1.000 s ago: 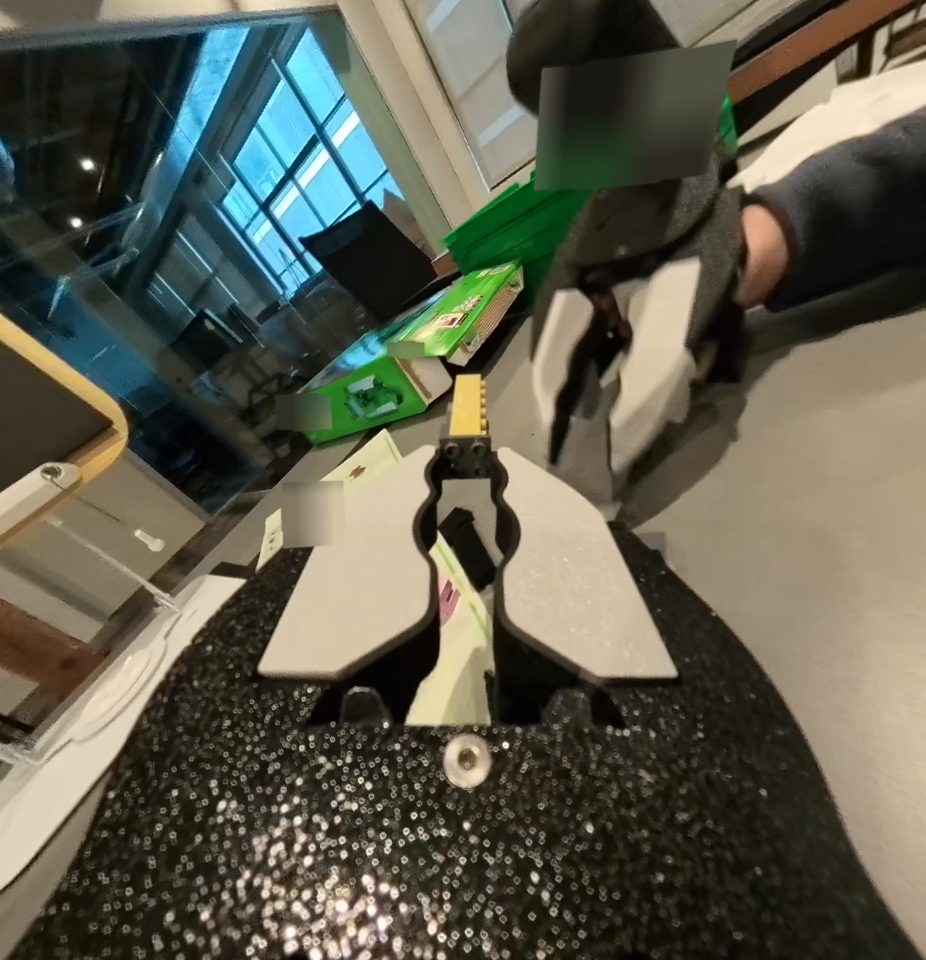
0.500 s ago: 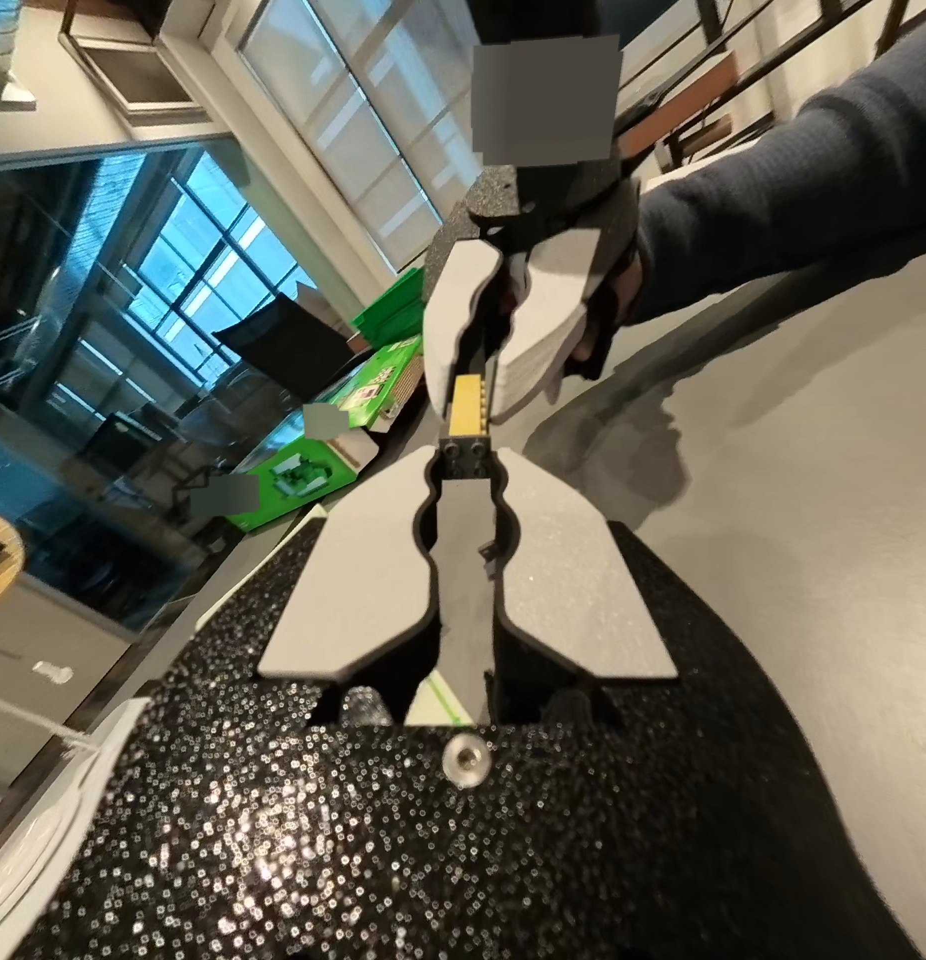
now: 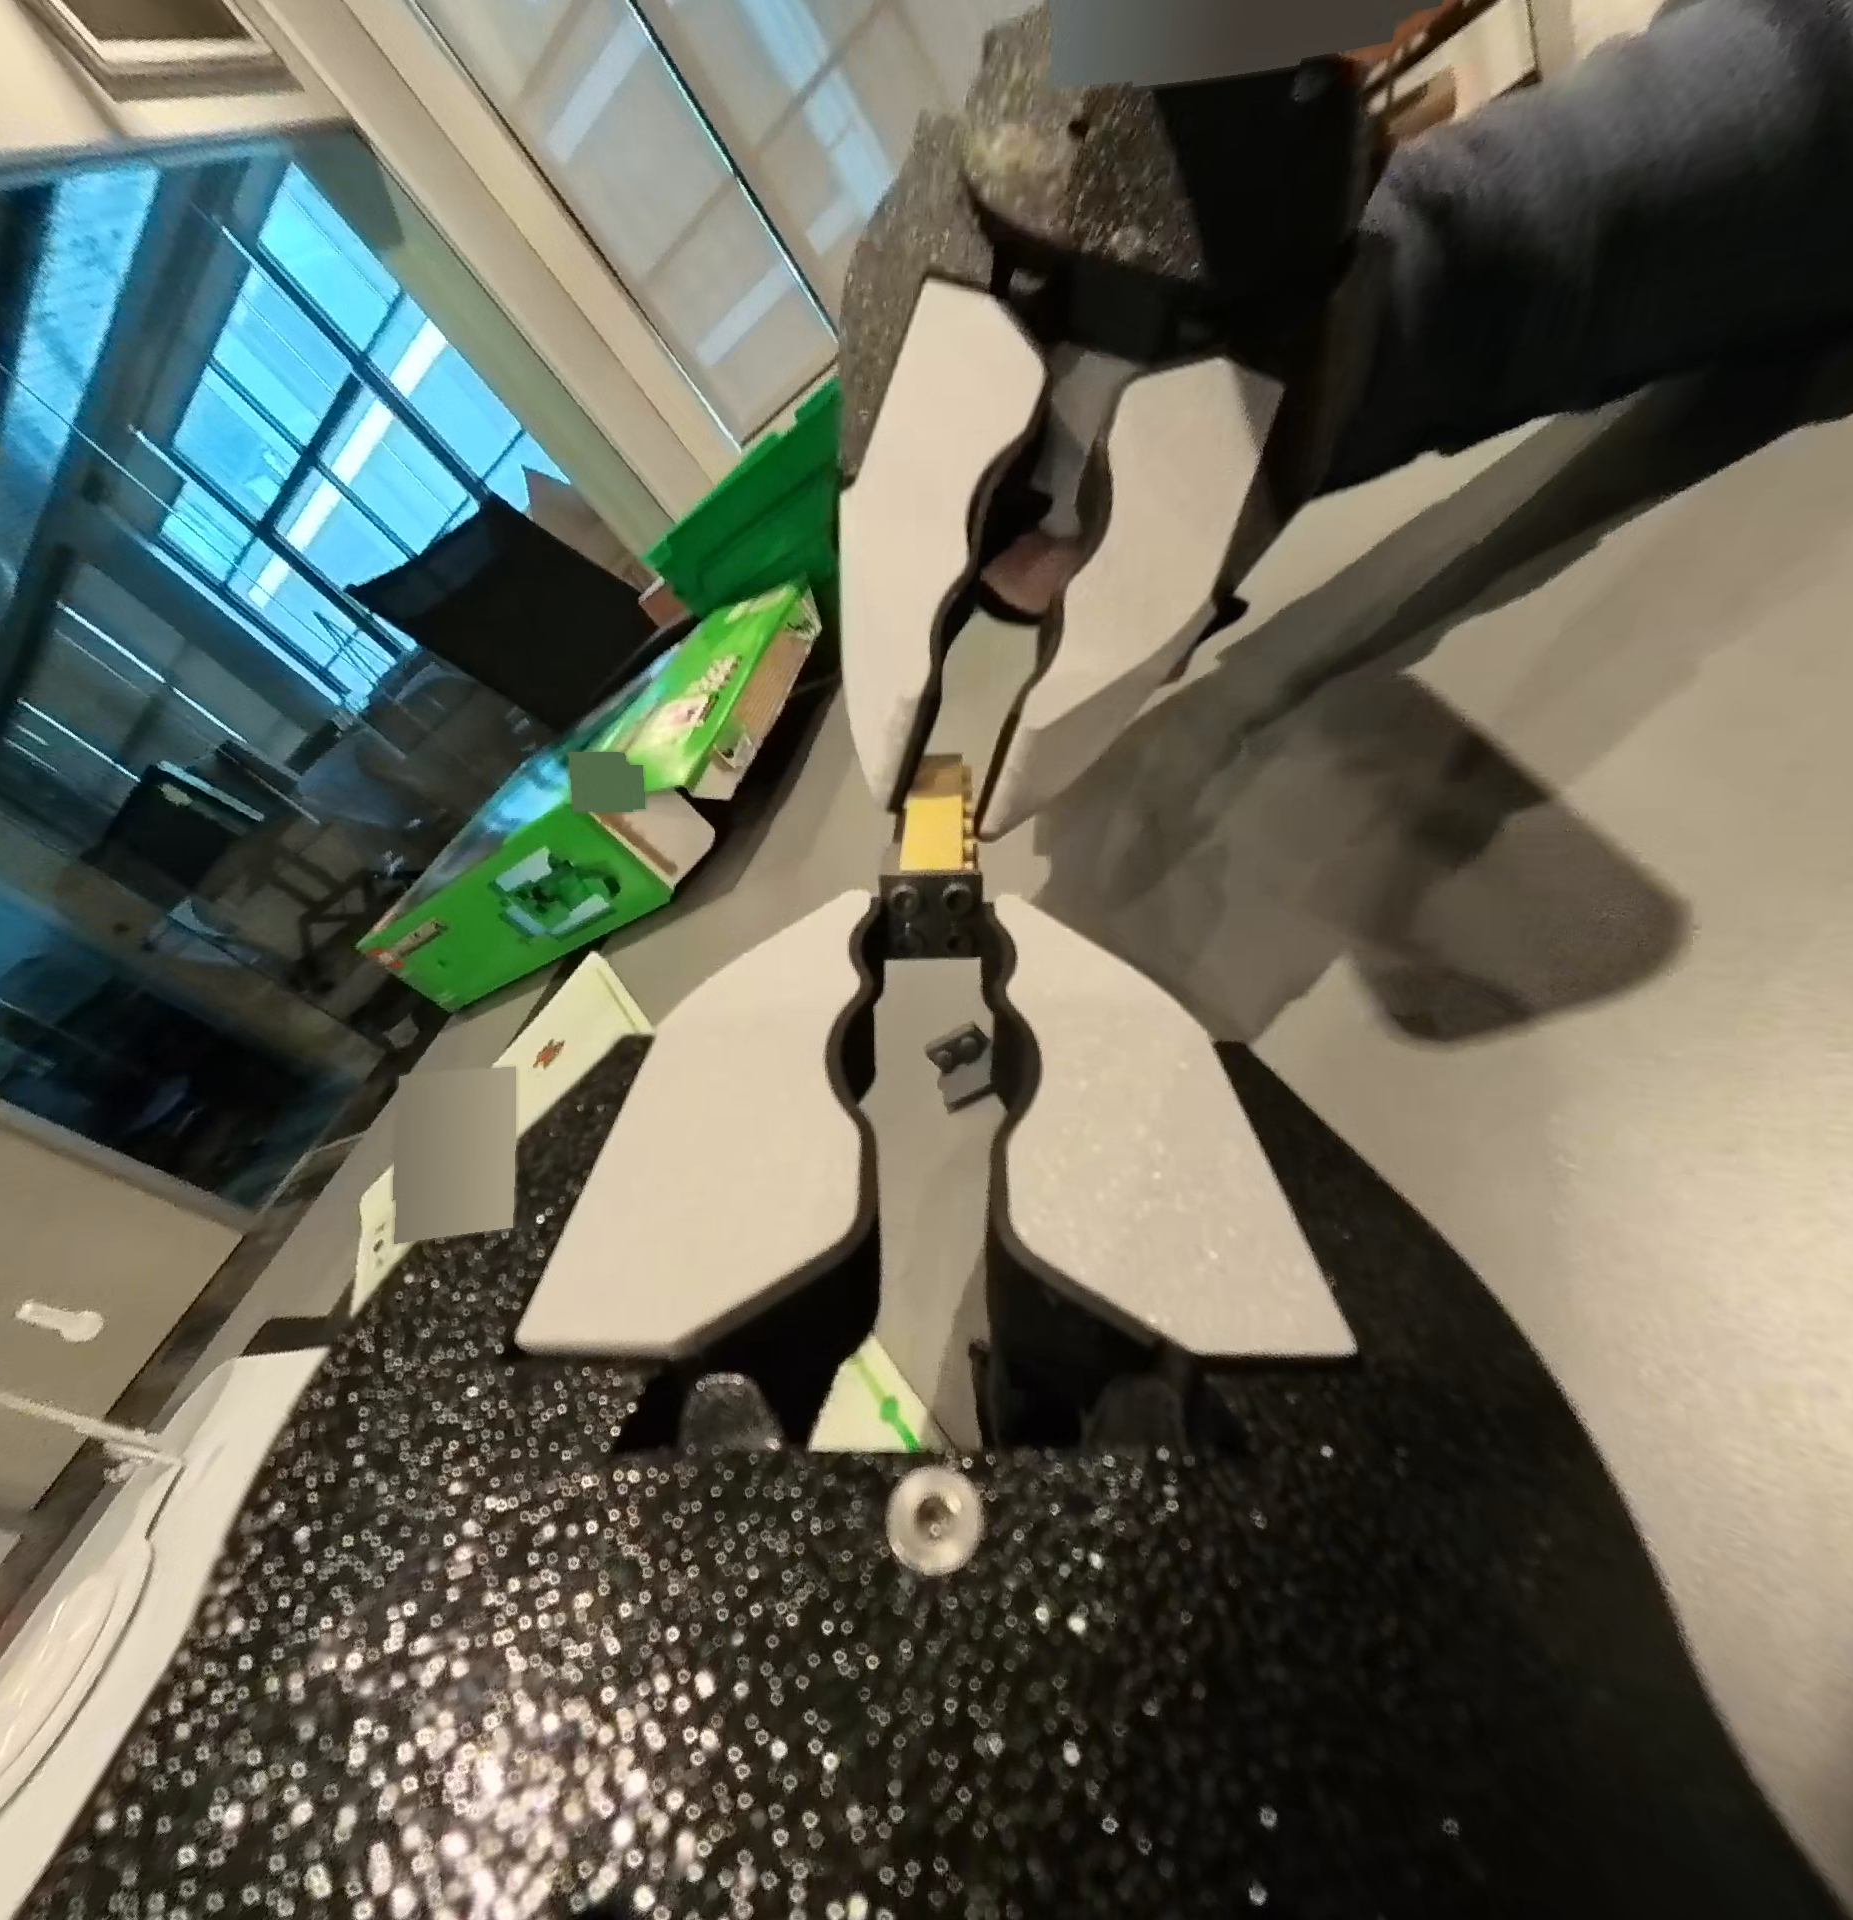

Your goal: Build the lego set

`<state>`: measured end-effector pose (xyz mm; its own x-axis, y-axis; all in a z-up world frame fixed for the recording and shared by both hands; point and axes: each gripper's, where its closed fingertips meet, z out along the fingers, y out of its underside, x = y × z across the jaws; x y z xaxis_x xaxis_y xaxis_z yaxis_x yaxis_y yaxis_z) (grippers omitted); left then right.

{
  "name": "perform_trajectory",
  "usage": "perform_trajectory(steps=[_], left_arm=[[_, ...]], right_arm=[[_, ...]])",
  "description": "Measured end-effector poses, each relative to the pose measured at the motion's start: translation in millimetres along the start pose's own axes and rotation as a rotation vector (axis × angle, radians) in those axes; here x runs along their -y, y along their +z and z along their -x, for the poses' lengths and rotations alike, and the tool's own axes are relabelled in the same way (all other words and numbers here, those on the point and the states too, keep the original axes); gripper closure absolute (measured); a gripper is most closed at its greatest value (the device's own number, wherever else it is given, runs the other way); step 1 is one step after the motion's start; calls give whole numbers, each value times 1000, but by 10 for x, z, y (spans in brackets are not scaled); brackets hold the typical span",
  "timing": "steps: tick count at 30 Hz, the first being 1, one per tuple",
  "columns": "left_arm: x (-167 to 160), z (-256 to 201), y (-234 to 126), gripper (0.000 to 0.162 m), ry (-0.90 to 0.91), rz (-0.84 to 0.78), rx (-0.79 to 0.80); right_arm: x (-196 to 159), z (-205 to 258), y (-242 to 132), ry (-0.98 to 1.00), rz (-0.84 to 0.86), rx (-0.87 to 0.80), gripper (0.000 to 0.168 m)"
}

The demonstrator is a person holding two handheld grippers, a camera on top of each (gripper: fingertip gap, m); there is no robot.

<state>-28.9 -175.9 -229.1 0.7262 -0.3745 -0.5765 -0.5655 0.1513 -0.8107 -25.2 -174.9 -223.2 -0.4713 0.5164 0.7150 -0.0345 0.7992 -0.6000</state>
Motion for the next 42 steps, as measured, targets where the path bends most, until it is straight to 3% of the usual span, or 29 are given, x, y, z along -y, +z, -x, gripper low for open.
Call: perform_trajectory(steps=[9,21,23,25,27,31,36,38,42], left_arm=[[-63,-21,29,145,2,55,-6],[-171,-83,78,145,59,145,-15],[-113,-46,77,139,20,104,10],[-54,32,60,120,-48,59,47],[-2,62,35,113,-110,13,39],[109,98,-31,123,-146,-76,39],[69,-1,15,130,-72,-37,9],[67,-41,24,144,-34,-28,-1],[141,25,-11,139,-56,-70,35]], right_arm=[[-58,30,17,-134,79,-22,156],[-244,118,98,-306,312,-6,155],[-222,84,88,-275,297,-20,156],[-201,64,75,-214,258,-21,156],[-164,61,70,-102,177,-8,156],[-148,2,34,80,77,6,157],[-149,53,48,58,100,34,157],[-133,93,71,41,106,47,157],[-87,73,72,86,61,42,157]])
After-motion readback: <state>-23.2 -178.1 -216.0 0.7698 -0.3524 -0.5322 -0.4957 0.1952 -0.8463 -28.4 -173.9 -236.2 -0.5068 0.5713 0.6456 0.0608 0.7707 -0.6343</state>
